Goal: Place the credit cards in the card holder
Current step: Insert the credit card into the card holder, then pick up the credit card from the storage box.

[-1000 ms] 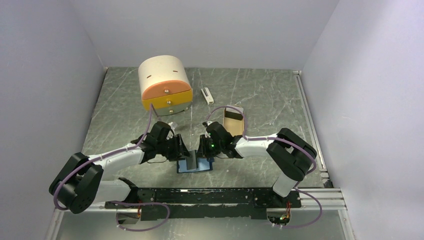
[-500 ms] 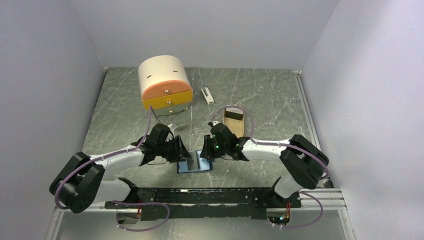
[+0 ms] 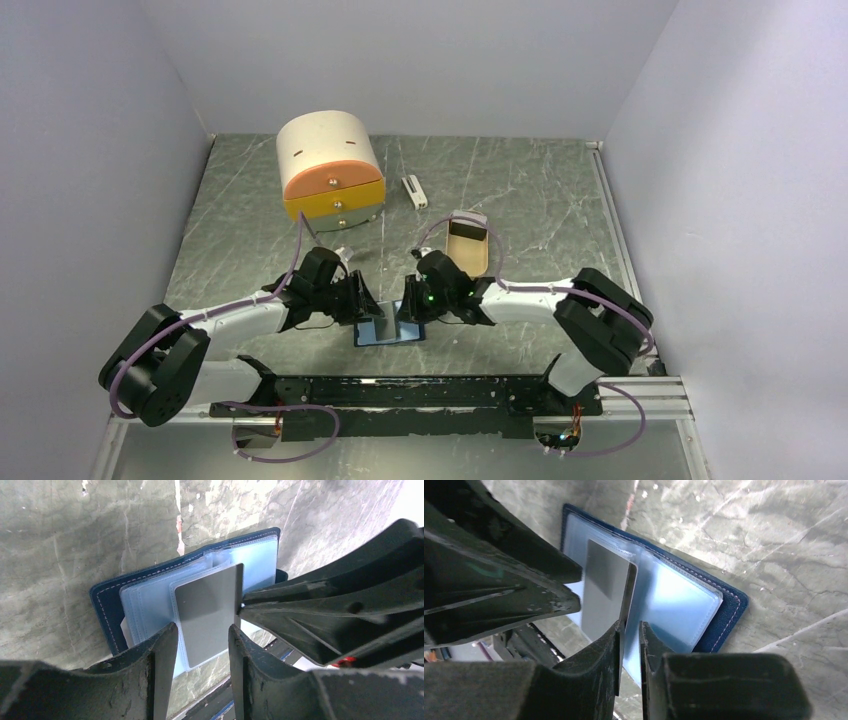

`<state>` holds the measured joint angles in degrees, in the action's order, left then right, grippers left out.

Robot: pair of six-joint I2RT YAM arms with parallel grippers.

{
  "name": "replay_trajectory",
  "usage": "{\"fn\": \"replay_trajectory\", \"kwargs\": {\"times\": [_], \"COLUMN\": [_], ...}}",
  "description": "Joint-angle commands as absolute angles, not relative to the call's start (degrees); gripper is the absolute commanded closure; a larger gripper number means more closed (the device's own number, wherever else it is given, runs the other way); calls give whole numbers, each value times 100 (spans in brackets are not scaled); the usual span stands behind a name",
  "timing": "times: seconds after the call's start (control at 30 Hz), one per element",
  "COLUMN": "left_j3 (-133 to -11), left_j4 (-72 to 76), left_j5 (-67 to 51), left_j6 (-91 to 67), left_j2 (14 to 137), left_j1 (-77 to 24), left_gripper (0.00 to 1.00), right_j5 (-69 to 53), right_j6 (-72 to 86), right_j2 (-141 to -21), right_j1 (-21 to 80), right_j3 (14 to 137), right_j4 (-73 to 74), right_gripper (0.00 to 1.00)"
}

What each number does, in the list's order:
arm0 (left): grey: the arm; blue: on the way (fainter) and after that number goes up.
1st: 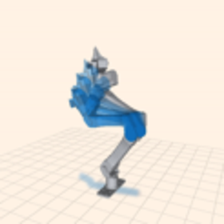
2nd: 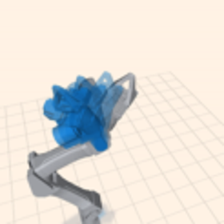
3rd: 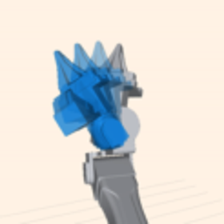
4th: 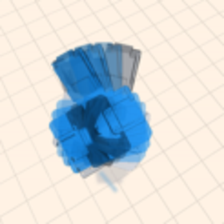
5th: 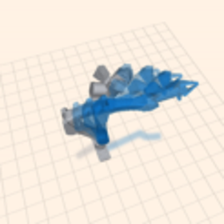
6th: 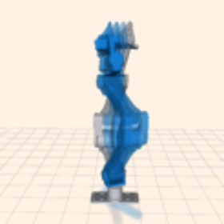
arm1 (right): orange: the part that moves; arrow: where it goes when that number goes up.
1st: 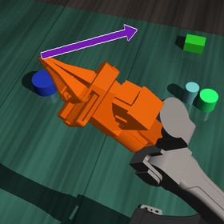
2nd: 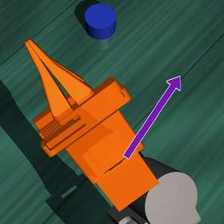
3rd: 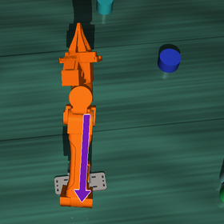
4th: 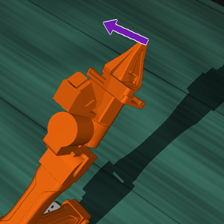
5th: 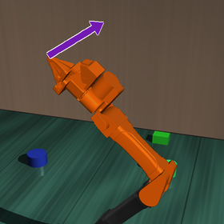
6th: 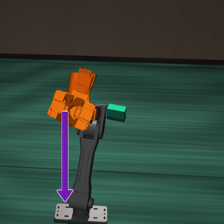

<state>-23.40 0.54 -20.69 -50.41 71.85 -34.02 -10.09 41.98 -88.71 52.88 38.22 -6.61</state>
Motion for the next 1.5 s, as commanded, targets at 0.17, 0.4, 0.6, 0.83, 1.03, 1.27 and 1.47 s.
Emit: {"fn": "replay_trajectory", "kwargs": {"times": [0.17, 0.4, 0.6, 0.83, 1.03, 1.27, 1.47], "left_j3": [-2314, -2324, -2296, -2365, -2509, -2638, -2829], "left_j4": [172, 1, 382, 762, 1173, 1666, 1890], "left_j5": [-2161, -2039, -2312, -2747, -3067, -3341, -3495], "left_j6": [-5128, -5137, -5199, -5399, -5494, -5503, -5517], "left_j2": [6985, 6744, 6888, 6629, 6813, 7522, 7922], "left_j1": [-3441, -3438, -3439, -3444, -3478, -3542, -3620], "left_gripper": [53, 52, 52, 51, 51, 51, 51], "right_j5": [-952, -970, -1001, -475, -274, 444, 989], "right_j6": [4158, 4165, 4175, 3913, 3633, 2621, 1483], "right_j2": [-9453, -9645, -9670, -8941, -8189, -7821, -8448], "right_j1": [5343, 5342, 5339, 5238, 4449, 3506, 3231], "right_j3": [3859, 3806, 3828, 3979, 3870, 4611, 5651], "right_j4": [-675, -761, -782, -92, 337, 1043, 1293], "right_gripper": [82, 82, 82, 75, 64, 59, 59]}}
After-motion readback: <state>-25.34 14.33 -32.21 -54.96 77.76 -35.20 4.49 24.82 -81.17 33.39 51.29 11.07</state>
